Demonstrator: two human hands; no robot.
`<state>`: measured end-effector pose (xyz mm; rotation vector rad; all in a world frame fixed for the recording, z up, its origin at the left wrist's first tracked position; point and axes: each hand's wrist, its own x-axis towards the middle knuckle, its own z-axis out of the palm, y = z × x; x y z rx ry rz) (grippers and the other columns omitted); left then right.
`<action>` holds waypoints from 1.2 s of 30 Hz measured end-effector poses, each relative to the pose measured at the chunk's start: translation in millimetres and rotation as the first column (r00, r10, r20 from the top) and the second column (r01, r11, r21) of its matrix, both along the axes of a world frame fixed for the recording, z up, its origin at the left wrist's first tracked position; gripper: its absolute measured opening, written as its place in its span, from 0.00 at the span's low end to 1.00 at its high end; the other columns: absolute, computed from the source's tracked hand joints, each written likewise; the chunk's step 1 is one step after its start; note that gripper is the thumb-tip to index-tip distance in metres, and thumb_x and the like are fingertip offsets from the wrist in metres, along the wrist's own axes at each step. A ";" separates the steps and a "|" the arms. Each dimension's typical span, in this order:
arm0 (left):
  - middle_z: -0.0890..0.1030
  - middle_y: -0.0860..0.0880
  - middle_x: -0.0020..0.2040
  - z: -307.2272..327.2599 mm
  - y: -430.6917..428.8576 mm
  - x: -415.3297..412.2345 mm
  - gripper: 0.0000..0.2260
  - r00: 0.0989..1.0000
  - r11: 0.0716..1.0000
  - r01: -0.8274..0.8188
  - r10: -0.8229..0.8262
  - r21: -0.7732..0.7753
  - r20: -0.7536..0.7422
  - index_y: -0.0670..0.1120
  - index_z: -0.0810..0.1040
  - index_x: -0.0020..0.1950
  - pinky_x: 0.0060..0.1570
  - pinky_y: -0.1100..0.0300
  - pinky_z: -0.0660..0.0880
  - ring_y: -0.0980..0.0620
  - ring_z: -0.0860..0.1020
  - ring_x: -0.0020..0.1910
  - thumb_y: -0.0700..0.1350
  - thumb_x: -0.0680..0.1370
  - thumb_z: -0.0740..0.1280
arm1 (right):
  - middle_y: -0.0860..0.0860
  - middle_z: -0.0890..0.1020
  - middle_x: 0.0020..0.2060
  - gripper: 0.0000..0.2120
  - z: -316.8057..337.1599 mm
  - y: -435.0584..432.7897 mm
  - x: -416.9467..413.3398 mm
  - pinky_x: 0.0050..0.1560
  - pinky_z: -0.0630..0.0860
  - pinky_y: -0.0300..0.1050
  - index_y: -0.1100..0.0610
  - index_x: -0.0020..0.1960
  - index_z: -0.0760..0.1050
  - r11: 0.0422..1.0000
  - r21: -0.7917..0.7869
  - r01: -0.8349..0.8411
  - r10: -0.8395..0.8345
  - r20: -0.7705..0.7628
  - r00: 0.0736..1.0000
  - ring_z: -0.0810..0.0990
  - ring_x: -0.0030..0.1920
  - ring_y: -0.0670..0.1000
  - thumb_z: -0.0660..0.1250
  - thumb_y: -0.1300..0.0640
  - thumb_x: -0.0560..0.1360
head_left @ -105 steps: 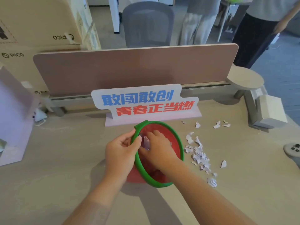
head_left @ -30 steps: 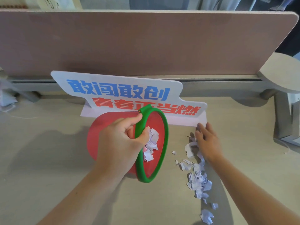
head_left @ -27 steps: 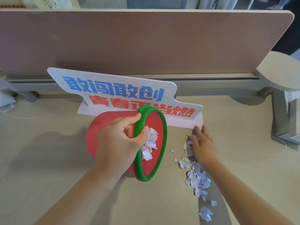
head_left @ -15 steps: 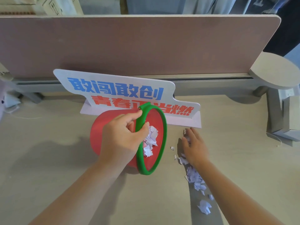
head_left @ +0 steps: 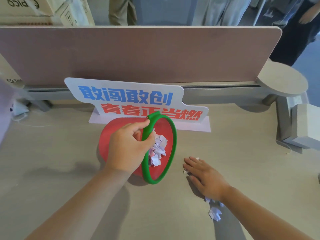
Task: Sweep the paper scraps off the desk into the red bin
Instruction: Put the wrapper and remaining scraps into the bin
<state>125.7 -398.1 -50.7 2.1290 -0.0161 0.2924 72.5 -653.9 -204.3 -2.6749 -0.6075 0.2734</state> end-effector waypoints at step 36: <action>0.65 0.55 0.25 -5.1 15.1 -15.1 0.16 0.999 0.999 0.027 -0.028 -0.020 -0.030 0.52 0.81 0.55 0.31 0.72 0.65 0.58 0.66 0.26 0.44 0.68 0.75 | 0.51 0.77 0.58 0.18 -18.5 72.2 2.2 0.60 0.64 0.52 0.47 0.56 0.76 0.798 0.005 0.603 -0.589 0.222 0.777 0.73 0.58 0.58 0.56 0.42 0.73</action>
